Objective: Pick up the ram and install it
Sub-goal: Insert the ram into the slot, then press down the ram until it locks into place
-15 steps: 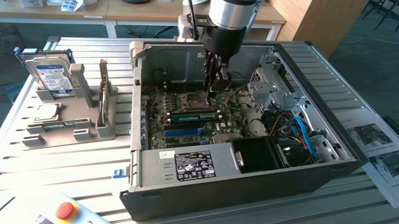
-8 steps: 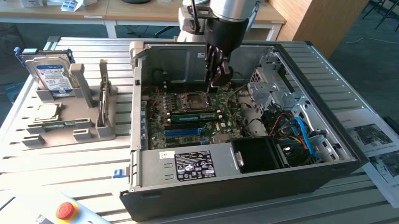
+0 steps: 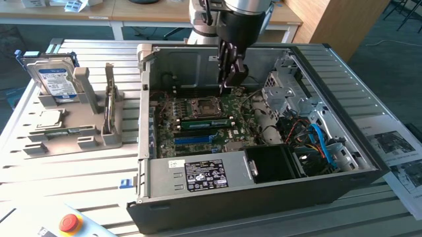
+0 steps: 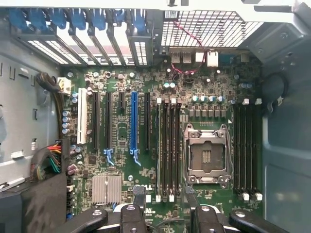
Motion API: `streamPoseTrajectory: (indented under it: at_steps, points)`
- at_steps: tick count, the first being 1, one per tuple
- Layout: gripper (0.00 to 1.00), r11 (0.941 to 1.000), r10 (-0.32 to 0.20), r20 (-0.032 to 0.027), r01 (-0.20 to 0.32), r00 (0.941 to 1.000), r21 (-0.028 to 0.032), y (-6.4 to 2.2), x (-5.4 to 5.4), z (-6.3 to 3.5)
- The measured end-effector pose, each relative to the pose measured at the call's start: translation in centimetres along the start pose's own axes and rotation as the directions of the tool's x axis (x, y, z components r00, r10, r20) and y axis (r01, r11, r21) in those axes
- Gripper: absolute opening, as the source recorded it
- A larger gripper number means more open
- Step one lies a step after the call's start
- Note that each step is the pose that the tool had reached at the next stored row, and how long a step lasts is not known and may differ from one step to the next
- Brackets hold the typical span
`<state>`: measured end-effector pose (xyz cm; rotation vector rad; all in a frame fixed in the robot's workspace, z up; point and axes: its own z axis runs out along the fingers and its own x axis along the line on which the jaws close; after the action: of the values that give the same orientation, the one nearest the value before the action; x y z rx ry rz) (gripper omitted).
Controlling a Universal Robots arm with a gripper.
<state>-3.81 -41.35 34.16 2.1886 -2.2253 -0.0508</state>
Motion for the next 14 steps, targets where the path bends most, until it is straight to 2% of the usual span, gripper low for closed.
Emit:
streamPoseTrajectory:
  at_steps: [14]
  points:
    - [0.43,1.0000,0.000,0.0005,0.000,1.0000,0.0001,0.00,0.00,-0.03]
